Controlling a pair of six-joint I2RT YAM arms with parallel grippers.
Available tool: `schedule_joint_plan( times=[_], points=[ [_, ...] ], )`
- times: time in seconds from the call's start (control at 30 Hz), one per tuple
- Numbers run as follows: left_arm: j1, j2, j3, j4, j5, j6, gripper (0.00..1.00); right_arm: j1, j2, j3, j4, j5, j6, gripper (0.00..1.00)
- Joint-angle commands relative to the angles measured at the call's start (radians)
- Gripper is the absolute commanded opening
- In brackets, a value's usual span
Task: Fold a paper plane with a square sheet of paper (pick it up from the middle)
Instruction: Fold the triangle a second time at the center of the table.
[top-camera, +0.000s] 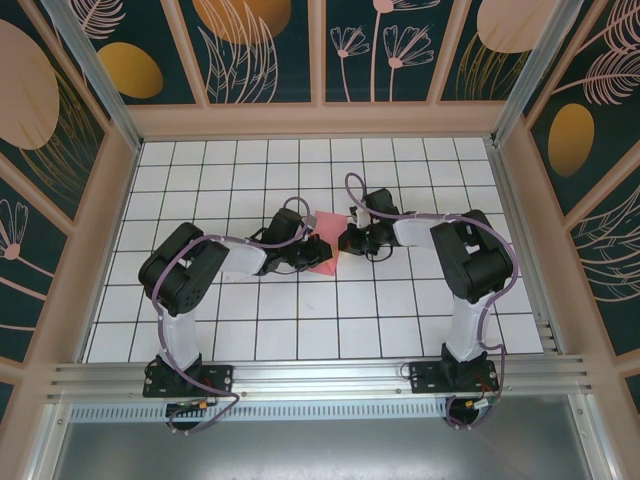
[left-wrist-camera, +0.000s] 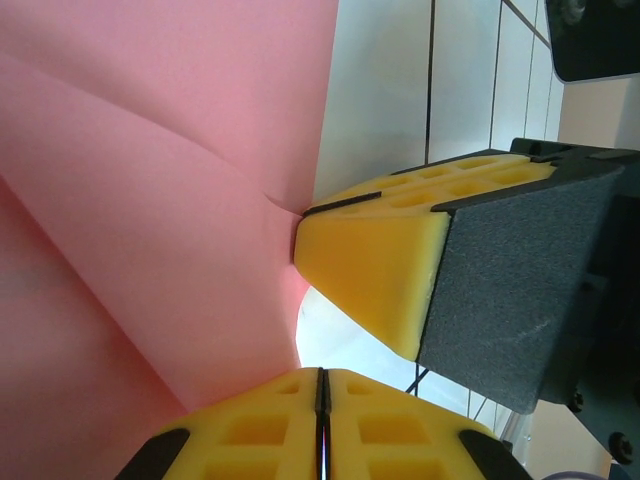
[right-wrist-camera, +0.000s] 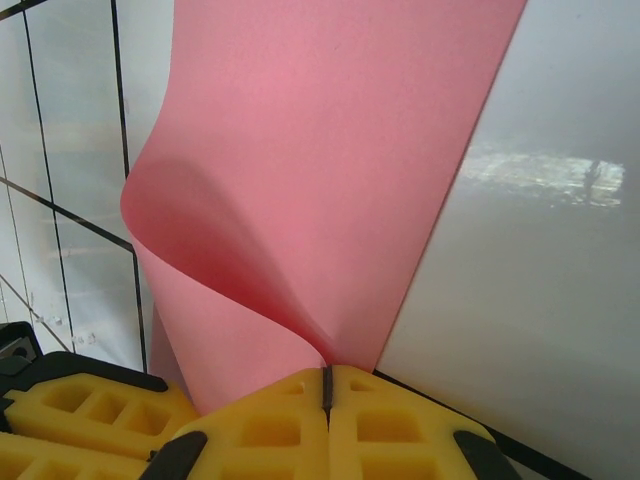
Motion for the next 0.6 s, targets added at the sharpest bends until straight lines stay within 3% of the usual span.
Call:
schedule_joint_plan(
  times=[0.0, 0.57],
  points=[
    [-0.006, 0.015, 0.018, -0.013, 0.006, 0.024, 0.11, -0.002, 0.017, 0.026, -0.019, 0.023, -0.027, 0.05],
    [-0.007, 0.024, 0.022, -0.009, 0.018, 0.024, 0.12, -0.002, 0.036, 0.04, -0.026, 0.036, -0.027, 0.05]
  ],
)
